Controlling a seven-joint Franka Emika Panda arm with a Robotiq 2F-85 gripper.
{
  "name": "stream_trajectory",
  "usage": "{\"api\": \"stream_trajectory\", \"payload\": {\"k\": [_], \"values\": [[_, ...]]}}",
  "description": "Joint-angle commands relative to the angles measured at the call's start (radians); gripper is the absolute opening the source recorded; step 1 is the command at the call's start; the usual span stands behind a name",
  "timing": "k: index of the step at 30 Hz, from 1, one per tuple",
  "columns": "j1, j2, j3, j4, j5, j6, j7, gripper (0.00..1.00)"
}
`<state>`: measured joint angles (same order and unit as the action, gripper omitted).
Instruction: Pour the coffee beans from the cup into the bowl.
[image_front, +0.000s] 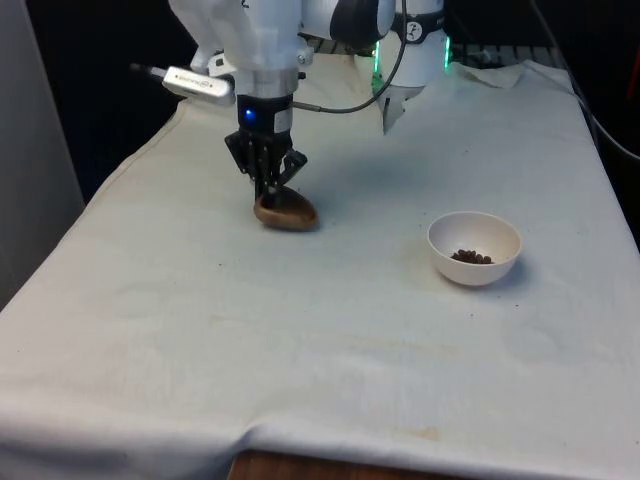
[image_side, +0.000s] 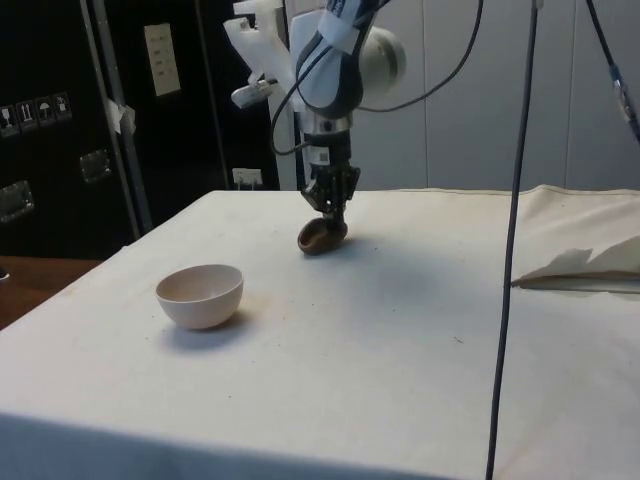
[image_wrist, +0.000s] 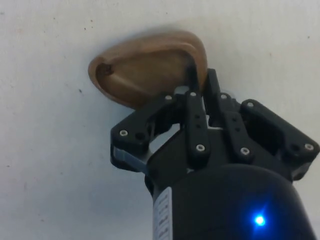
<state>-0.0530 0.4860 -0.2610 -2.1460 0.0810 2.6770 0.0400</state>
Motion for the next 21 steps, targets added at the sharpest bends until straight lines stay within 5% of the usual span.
{"api": "stream_trajectory", "payload": {"k": [1, 2, 3, 4, 8, 12, 13, 21], "values": [[-0.013, -0.004, 0.016, -0.006, 0.022, 0.014, -0.021, 0.0], [-0.014, -0.004, 0.018, -0.008, 0.033, 0.014, -0.031, 0.0], [0.0, 0.003, 0.0, -0.001, 0.017, 0.003, -0.016, 0.0], [-0.016, -0.006, 0.019, -0.009, 0.044, 0.014, -0.043, 0.0], [-0.015, -0.011, 0.016, -0.015, 0.108, 0.012, -0.103, 0.04], [0.0, -0.001, -0.003, -0.007, 0.145, 0.003, -0.137, 0.31], [-0.009, -0.011, 0.009, -0.016, 0.161, 0.01, -0.153, 0.31], [0.0, -0.002, -0.003, -0.009, 0.175, 0.003, -0.166, 0.78]]}}
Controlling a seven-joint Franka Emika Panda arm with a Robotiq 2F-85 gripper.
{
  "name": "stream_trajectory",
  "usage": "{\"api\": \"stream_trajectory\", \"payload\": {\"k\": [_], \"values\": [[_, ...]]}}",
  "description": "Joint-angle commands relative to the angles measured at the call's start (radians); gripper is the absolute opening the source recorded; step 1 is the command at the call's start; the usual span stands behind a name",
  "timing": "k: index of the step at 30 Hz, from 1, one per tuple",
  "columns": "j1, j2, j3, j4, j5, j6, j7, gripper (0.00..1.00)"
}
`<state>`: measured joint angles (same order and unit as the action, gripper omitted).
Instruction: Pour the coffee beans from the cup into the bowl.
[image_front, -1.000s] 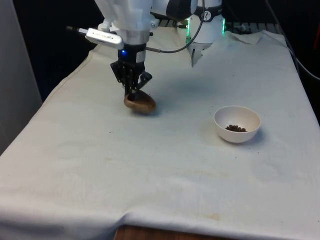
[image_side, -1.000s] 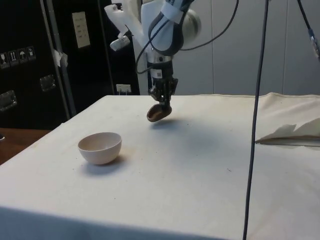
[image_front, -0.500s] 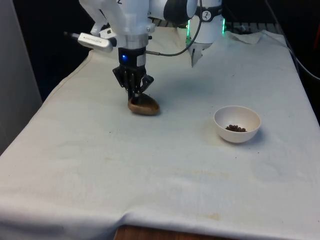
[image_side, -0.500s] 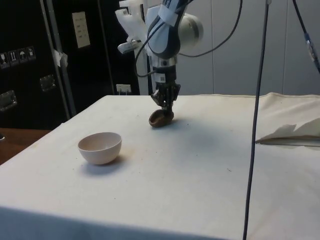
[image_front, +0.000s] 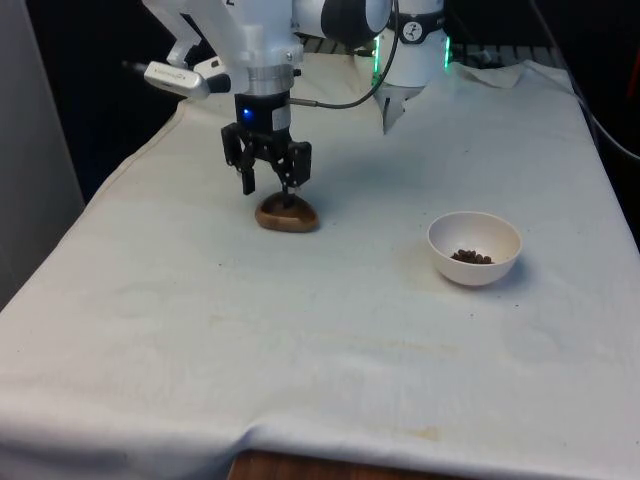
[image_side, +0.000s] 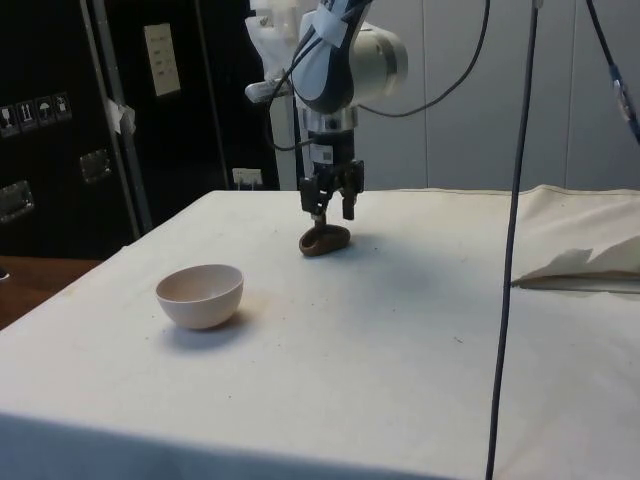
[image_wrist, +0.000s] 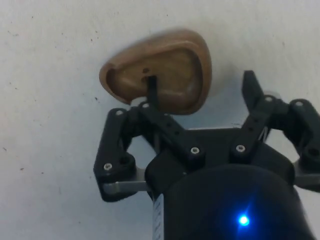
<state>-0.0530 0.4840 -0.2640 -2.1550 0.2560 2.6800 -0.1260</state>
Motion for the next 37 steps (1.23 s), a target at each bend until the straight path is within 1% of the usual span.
{"api": "stream_trajectory", "payload": {"k": [1, 3, 5, 6, 8, 9, 10, 11, 13, 18, 19, 20, 22, 27, 28, 29, 31, 37], "values": [[-0.007, -0.01, 0.009, -0.009, 0.012, 0.006, -0.011, 0.78], [-0.007, -0.01, 0.009, -0.008, 0.012, 0.005, -0.011, 0.88], [-0.004, -0.02, 0.003, -0.007, 0.005, -0.007, -0.007, 0.98], [0.0, -0.029, -0.001, -0.008, 0.001, -0.014, -0.003, 1.0], [0.001, -0.034, -0.003, -0.008, -0.001, -0.018, -0.002, 1.0], [0.004, -0.043, -0.007, -0.008, -0.005, -0.027, 0.001, 1.0], [0.002, -0.034, -0.004, -0.002, -0.001, -0.023, -0.001, 1.0], [0.006, -0.048, -0.01, -0.006, -0.008, -0.035, 0.004, 1.0], [0.009, -0.056, -0.013, -0.004, -0.013, -0.045, 0.007, 1.0], [0.022, -0.073, -0.025, 0.004, -0.044, -0.07, 0.026, 1.0], [0.009, -0.071, -0.009, 0.005, -0.023, -0.062, 0.008, 1.0], [0.023, -0.075, -0.025, 0.006, -0.051, -0.074, 0.031, 1.0], [0.026, -0.083, -0.026, 0.007, -0.064, -0.082, 0.039, 1.0], [0.027, -0.114, -0.022, 0.006, -0.102, -0.107, 0.063, 1.0], [0.017, -0.111, -0.01, 0.008, -0.087, -0.102, 0.049, 1.0], [0.027, -0.119, -0.021, 0.006, -0.108, -0.113, 0.066, 1.0], [0.027, -0.134, -0.02, 0.006, -0.119, -0.125, 0.072, 1.0], [0.019, -0.137, -0.01, 0.007, -0.106, -0.128, 0.059, 1.0]]}}
